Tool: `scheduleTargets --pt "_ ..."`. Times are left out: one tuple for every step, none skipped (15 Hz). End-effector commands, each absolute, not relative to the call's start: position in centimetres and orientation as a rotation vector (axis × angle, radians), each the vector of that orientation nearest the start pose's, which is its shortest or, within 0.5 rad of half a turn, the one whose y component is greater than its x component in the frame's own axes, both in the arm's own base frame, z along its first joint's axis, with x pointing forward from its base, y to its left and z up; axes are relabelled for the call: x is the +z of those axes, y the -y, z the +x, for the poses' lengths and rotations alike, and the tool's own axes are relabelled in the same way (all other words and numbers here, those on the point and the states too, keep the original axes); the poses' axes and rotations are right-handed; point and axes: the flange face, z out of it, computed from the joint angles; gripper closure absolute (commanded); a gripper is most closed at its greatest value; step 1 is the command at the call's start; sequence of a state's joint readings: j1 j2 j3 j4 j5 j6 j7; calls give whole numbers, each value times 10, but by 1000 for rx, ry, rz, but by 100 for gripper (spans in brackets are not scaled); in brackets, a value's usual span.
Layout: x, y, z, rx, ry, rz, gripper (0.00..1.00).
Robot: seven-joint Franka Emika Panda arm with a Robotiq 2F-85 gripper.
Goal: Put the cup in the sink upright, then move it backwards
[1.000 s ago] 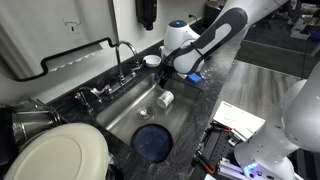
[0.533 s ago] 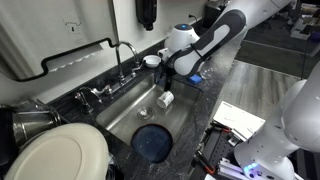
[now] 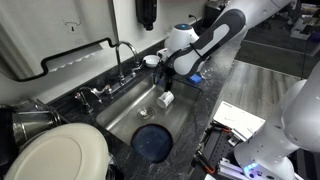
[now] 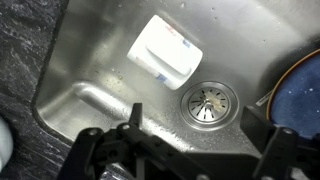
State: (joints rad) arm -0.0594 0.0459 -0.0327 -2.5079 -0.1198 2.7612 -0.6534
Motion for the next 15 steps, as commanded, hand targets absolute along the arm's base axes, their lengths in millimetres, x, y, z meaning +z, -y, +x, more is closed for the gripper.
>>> scheduleTargets --pt "283 46 491 -206 1341 -2940 0" --pt "284 48 493 -189 1415 -2895 0" --pt "285 52 495 -174 1491 -2853 0" --pt "287 55 498 -167 1569 -2806 0" --pt "288 55 502 -183 1643 -2761 0" --pt "289 55 507 -198 1707 -2713 0" --pt "289 55 511 -213 1758 -2663 0" --pt "290 53 516 -241 1800 -2614 0" --pt "289 53 522 -278 1829 -2563 0" --pt "288 53 528 -310 1853 -2510 0" --pt "285 58 533 -330 1866 -2454 0" --pt "283 66 538 -342 1883 -2392 0" --pt "278 81 540 -340 1898 -2330 0" --pt "273 99 540 -330 1911 -2268 0" --pt "266 121 537 -315 1922 -2216 0"
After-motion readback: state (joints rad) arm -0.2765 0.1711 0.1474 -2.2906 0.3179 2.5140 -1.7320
